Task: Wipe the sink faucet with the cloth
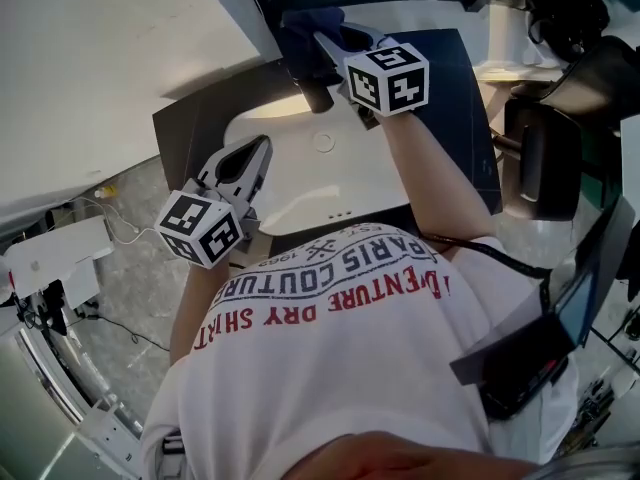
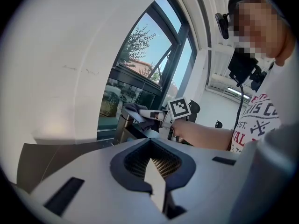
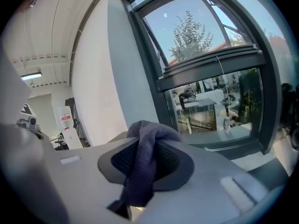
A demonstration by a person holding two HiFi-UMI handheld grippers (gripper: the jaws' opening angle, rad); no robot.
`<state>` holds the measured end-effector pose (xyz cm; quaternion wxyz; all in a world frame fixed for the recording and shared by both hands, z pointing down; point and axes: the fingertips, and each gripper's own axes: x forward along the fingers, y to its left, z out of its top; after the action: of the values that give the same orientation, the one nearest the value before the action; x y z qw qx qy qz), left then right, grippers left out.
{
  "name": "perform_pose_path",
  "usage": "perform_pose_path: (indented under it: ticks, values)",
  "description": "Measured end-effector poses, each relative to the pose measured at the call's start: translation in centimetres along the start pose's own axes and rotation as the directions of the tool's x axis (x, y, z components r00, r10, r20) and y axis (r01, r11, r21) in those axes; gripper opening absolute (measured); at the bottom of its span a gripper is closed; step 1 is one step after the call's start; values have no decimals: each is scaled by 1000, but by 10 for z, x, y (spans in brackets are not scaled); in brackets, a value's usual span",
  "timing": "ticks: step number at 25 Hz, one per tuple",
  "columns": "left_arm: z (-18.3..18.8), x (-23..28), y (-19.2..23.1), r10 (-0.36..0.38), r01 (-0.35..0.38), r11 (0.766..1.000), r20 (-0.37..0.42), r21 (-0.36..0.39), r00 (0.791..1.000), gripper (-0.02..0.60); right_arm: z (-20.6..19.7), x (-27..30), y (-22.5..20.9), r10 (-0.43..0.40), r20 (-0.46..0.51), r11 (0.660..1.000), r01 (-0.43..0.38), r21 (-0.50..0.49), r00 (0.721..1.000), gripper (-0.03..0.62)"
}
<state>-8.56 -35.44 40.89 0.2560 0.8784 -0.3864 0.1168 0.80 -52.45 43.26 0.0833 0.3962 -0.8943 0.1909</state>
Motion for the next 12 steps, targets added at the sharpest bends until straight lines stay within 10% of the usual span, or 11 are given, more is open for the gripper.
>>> perform_pose_path:
  ticks: [12]
  values:
    - [-1, 5, 12, 19, -19, 1000, -8, -4, 1000, 2, -32, 30, -9, 41, -94, 998, -45, -51, 995, 71]
